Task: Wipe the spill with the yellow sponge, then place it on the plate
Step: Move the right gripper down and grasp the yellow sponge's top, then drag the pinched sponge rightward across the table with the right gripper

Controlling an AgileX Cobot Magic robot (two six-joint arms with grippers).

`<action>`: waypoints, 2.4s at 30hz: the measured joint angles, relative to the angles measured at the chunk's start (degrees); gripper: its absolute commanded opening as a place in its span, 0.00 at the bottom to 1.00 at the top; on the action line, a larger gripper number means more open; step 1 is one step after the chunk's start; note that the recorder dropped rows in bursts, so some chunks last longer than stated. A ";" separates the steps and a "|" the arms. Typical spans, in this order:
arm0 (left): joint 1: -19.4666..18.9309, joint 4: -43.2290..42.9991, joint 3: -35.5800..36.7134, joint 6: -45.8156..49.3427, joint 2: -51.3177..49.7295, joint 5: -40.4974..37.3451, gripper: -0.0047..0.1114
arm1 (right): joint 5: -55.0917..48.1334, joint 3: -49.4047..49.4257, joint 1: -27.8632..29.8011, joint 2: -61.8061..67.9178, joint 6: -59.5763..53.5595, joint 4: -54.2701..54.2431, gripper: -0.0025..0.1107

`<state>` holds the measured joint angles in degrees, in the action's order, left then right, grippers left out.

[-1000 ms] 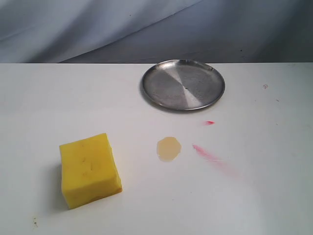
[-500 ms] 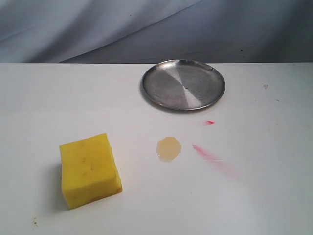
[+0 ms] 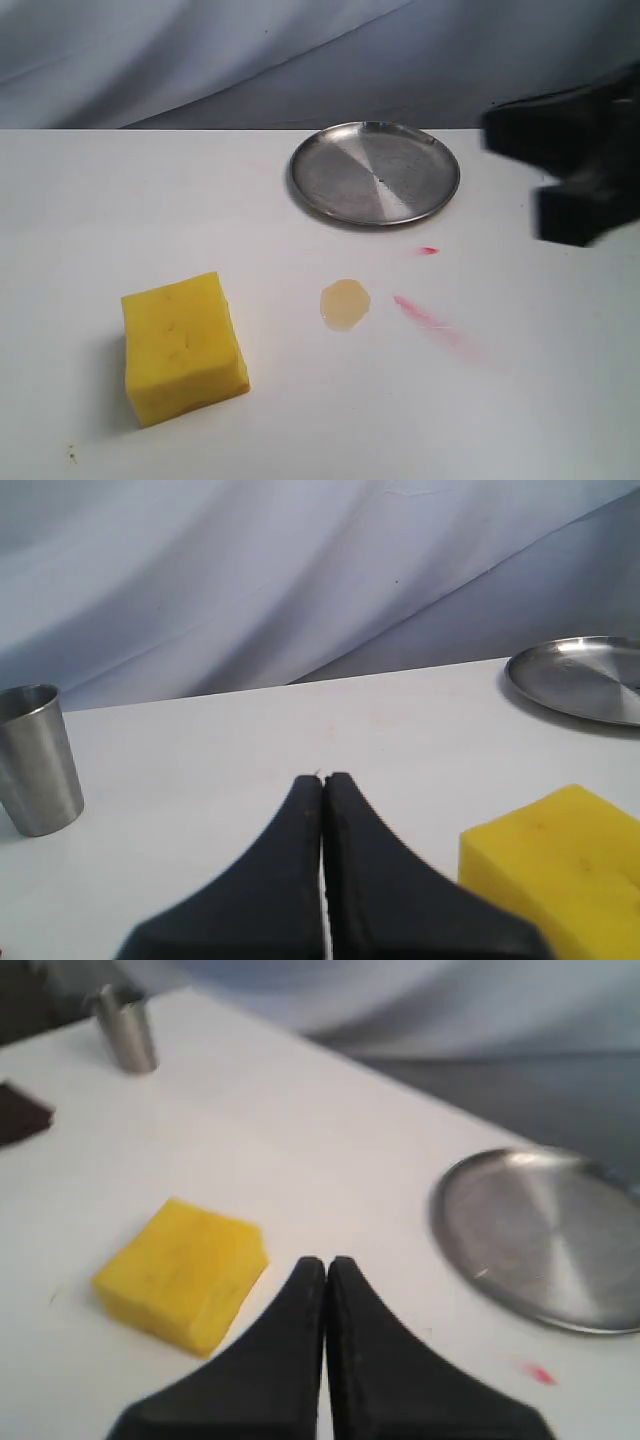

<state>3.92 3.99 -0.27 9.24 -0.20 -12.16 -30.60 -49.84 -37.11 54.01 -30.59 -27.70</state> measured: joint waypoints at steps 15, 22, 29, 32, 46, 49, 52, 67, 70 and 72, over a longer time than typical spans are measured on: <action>0.00 0.00 0.00 0.00 0.00 0.00 0.04 | -25.02 -43.31 -15.23 60.39 14.32 11.90 0.47; 0.00 0.00 0.00 0.00 0.00 0.00 0.04 | -24.66 -52.18 -15.38 69.41 16.13 6.69 0.77; 0.00 0.00 0.00 0.00 0.00 0.00 0.04 | -24.32 -53.81 -15.38 75.60 16.13 2.05 0.79; 0.00 0.00 0.00 0.00 0.00 0.00 0.04 | -24.32 -53.81 -15.38 78.32 16.13 0.77 0.73; 0.00 0.00 0.00 0.00 0.00 0.00 0.04 | -23.66 -54.48 -15.92 79.36 23.05 6.78 0.02; 0.00 0.00 0.00 0.00 0.00 0.00 0.04 | -23.77 -54.48 -16.02 77.78 23.17 10.84 0.02; 0.00 0.00 0.00 0.00 0.00 0.00 0.04 | -23.77 -54.27 -15.90 75.33 23.29 14.52 0.02; 0.00 0.00 0.00 0.00 0.00 0.00 0.04 | -25.30 -45.97 -7.78 72.55 25.63 22.12 0.02; 0.00 0.00 0.00 0.00 0.00 0.00 0.04 | -24.44 -42.85 -5.08 71.63 26.89 22.38 0.02; 0.00 0.00 0.00 0.00 0.00 0.00 0.04 | -23.43 -39.77 -2.81 70.53 27.68 22.66 0.02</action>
<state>3.92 3.99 -0.27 9.24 -0.20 -12.16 -54.02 -89.62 -39.91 124.53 -2.91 -5.04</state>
